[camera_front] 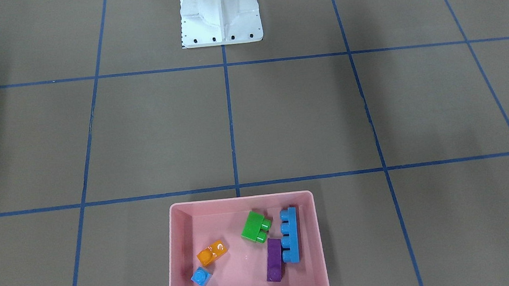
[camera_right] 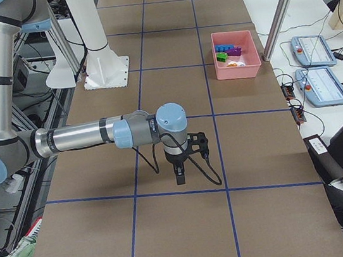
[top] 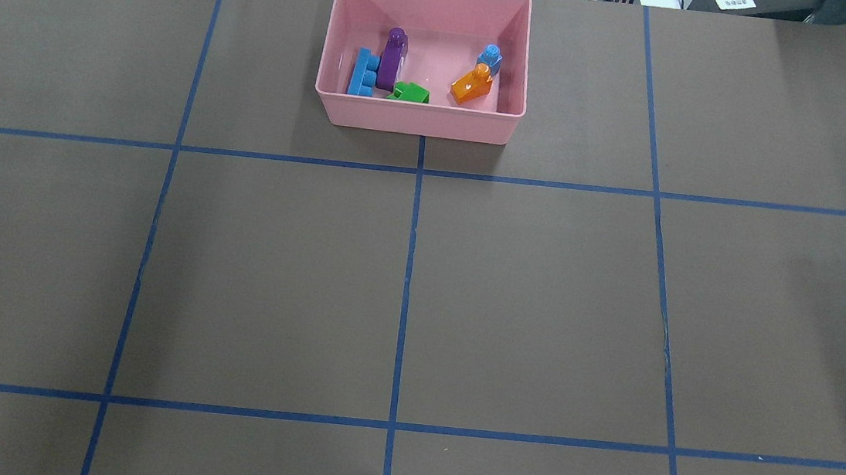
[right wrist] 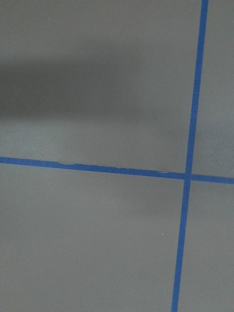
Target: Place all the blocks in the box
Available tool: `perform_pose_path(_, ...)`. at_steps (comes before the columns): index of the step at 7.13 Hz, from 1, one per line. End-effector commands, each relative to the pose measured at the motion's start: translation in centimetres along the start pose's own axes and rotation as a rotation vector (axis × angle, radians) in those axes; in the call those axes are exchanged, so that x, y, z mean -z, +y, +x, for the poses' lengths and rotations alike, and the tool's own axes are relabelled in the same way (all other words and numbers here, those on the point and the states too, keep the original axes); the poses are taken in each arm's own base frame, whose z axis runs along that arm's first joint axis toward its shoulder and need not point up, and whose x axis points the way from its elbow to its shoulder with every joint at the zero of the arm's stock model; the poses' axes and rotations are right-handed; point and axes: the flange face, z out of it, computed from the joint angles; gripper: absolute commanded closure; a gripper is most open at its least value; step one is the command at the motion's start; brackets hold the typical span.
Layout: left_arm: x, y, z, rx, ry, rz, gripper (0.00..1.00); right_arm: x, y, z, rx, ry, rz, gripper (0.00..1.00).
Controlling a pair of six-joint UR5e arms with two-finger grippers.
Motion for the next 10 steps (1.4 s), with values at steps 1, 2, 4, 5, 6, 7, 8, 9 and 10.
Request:
perform_pose_path(1, -0.04, 0.03, 0.00, 0.000, 0.000, -0.001, 0.00, 0.06, -0.03, -0.26, 0.001, -0.014, 0.002, 0.00)
perform_pose_path(2, -0.05, 0.03, -0.02, 0.000, -0.001, -0.001, 0.00, 0.03, 0.04, -0.46, 0.006, -0.038, 0.000, 0.00)
perform_pose_path(4, -0.05, 0.03, 0.00, 0.000, 0.000, -0.001, 0.00, 0.06, 0.20, -0.73, 0.021, -0.073, 0.023, 0.00)
perform_pose_path(5, -0.05, 0.03, 0.00, 0.000, 0.000, -0.001, 0.00, -0.01, 0.41, -0.68, 0.030, -0.075, 0.034, 0.00)
perform_pose_path(6, 0.01, 0.00, 0.06, -0.001, 0.000, 0.001, 0.00, 0.13, 0.37, -0.80, 0.036, -0.075, 0.039, 0.00)
perform_pose_path(7, 0.02, 0.00, 0.06, -0.003, 0.000, 0.001, 0.00, 0.34, 0.24, -1.00, 0.046, -0.076, 0.048, 0.00)
perform_pose_path(8, 0.02, 0.00, 0.06, -0.003, 0.000, 0.001, 0.00, 0.33, 0.18, -0.99, 0.058, -0.076, 0.055, 0.00)
perform_pose_path(9, 0.05, -0.08, 0.09, -0.004, -0.001, 0.002, 0.00, 0.33, 0.18, -0.99, 0.055, -0.077, 0.055, 0.00)
perform_pose_path(10, 0.05, -0.08, 0.09, -0.002, -0.001, 0.002, 0.00, 0.38, 0.17, -1.03, 0.056, -0.075, 0.056, 0.00)
